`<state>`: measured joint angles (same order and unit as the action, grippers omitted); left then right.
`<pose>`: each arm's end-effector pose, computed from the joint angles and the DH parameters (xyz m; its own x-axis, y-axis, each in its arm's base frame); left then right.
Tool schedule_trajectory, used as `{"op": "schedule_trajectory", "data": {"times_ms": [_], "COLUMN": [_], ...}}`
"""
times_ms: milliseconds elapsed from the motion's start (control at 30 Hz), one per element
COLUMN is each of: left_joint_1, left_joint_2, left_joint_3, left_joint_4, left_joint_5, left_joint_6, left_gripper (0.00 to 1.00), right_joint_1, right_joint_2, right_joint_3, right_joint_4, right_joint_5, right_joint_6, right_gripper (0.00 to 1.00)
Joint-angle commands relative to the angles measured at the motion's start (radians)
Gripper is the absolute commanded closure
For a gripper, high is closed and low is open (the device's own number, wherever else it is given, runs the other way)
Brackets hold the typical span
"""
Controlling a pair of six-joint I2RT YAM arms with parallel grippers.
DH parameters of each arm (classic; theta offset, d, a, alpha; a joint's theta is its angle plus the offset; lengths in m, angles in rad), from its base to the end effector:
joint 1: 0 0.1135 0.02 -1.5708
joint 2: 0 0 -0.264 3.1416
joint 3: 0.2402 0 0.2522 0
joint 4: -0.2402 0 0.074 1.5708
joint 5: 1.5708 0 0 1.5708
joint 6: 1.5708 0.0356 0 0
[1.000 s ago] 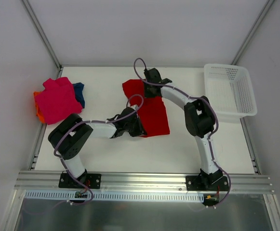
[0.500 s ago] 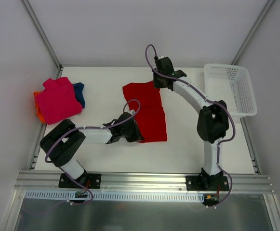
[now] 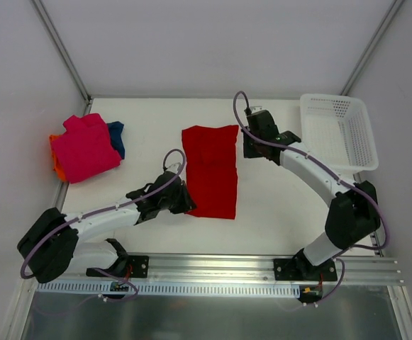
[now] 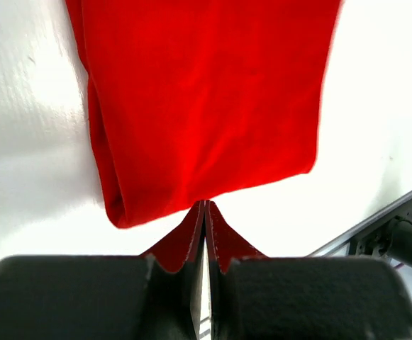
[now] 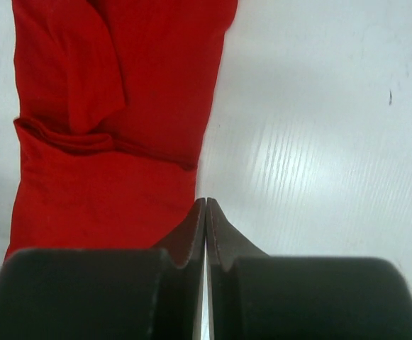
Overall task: Fold and stack the t-shirts
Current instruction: Fold the tshirt
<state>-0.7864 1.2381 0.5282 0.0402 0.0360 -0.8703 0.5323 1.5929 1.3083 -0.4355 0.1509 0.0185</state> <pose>0.1719 -0.1740 0.1809 -0.8387 -0.2412 -0.4883 0.1336 0.7781 -0.6138 0.3128 0.1780 0.2942 -0.5756 -0.3178 -0.7534 -0.3938 0.9152 -0.0852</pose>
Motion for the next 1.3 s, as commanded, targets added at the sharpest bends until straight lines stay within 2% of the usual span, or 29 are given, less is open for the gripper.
{"op": "schedule_trajectory", "data": {"times_ms": [0,33,100,133,167,200,233,300,333,400,533,633,767,900,967,1100,1267], "left_joint_1": [-0.011,-0.011,-0.011,-0.011,-0.011,-0.011,-0.011,-0.011,-0.011,-0.013,-0.011,-0.011,-0.011,-0.011,-0.011,-0.005,0.042], "left_joint_2": [-0.115,-0.133,-0.179,-0.192,-0.199,-0.218,-0.227,-0.271,-0.297,-0.397,-0.546,-0.607,-0.675,-0.614,-0.524,-0.398,-0.286], "left_joint_3": [0.062,0.073,0.102,0.108,0.110,0.092,0.081,0.000,-0.037,-0.154,-0.278,-0.371,-0.442,-0.435,-0.430,-0.447,-0.451], "left_joint_4": [-0.095,-0.115,-0.134,-0.154,-0.158,-0.158,-0.157,-0.093,-0.056,0.056,0.075,0.124,0.135,0.136,0.170,0.314,0.424], "left_joint_5": [-0.070,-0.074,-0.087,-0.094,-0.091,-0.088,-0.079,-0.035,-0.003,0.022,0.018,0.031,-0.021,-0.070,-0.077,-0.070,-0.050], "left_joint_6": [0.071,0.083,0.118,0.126,0.132,0.129,0.123,0.119,0.114,0.090,0.054,0.039,0.051,0.085,0.094,0.093,0.106], "left_gripper": [1.00,1.00,1.00,0.88,0.72,0.51,0.22,0.04,0.03,0.01,0.01,0.01,0.01,0.01,0.01,0.01,0.01], "right_joint_1": [0.024,0.028,0.041,0.046,0.063,0.072,0.083,0.104,0.110,0.136,0.184,0.205,0.238,0.270,0.291,0.327,0.362], "right_joint_2": [-0.152,-0.180,-0.276,-0.310,-0.345,-0.379,-0.451,-0.531,-0.612,-0.697,-0.926,-1.013,-1.091,-1.055,-1.015,-0.869,-0.777], "right_joint_3": [-0.058,-0.078,-0.151,-0.214,-0.249,-0.291,-0.332,-0.487,-0.544,-0.691,-0.848,-0.952,-1.034,-1.106,-1.147,-1.190,-1.202], "right_joint_4": [0.006,-0.002,-0.011,-0.009,-0.005,0.009,0.021,0.094,0.127,0.198,0.204,0.215,0.227,0.322,0.406,0.541,0.646], "right_joint_5": [0.003,0.004,-0.004,-0.029,-0.039,-0.053,-0.082,-0.126,-0.176,-0.183,-0.111,-0.090,-0.057,-0.031,-0.022,0.012,0.047], "right_joint_6": [0.046,0.054,0.090,0.103,0.116,0.150,0.170,0.252,0.283,0.364,0.470,0.550,0.613,0.675,0.713,0.761,0.785], "right_gripper": [0.98,0.96,0.76,0.61,0.55,0.49,0.41,0.39,0.38,0.38,0.38,0.38,0.38,0.37,0.37,0.38,0.38]}}
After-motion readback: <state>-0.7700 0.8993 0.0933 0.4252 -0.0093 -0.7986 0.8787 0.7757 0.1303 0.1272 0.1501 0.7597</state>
